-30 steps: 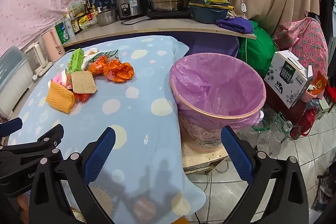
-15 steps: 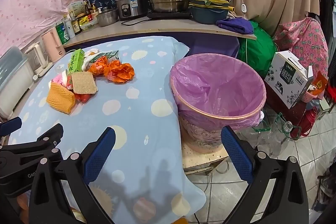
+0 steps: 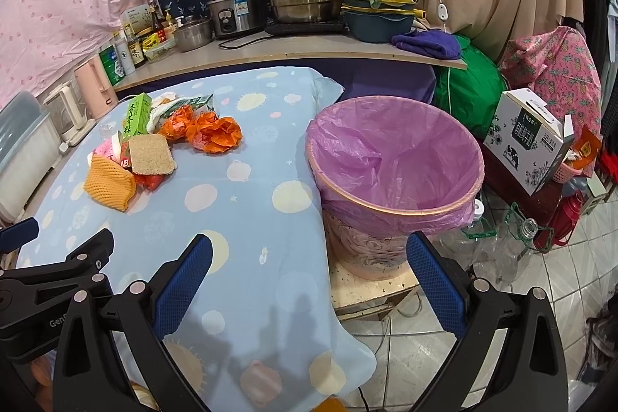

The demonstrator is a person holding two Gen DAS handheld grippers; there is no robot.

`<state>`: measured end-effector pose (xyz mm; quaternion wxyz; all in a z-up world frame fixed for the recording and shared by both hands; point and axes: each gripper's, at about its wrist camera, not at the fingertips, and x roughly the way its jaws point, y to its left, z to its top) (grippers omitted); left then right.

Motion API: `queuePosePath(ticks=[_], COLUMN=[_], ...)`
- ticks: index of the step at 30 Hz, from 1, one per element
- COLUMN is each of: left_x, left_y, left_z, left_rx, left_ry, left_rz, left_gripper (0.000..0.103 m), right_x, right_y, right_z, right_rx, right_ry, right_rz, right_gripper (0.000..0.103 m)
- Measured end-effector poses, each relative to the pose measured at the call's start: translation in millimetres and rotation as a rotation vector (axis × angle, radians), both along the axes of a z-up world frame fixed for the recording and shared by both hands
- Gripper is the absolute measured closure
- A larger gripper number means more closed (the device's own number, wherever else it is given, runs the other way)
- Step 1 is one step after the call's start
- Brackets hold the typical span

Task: Collect trash

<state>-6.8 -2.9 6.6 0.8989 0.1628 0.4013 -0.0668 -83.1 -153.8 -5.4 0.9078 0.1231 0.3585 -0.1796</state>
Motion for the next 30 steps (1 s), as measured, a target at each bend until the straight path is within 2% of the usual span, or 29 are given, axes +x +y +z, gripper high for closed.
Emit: queuePosePath(ticks=[30], left_x=[-7.7], left_y=[-14.1], left_z=[2.1], left_rx=[0.019], left_ry=[-0.017], left_rz=[-0.027], left_gripper=[0.007], right_x=[-11.4], right_y=[-11.3], right_z=[-2.0], right_rx=[0.004], right_ry=[-0.011], right_rz=[-0.033], right_gripper=[0.007])
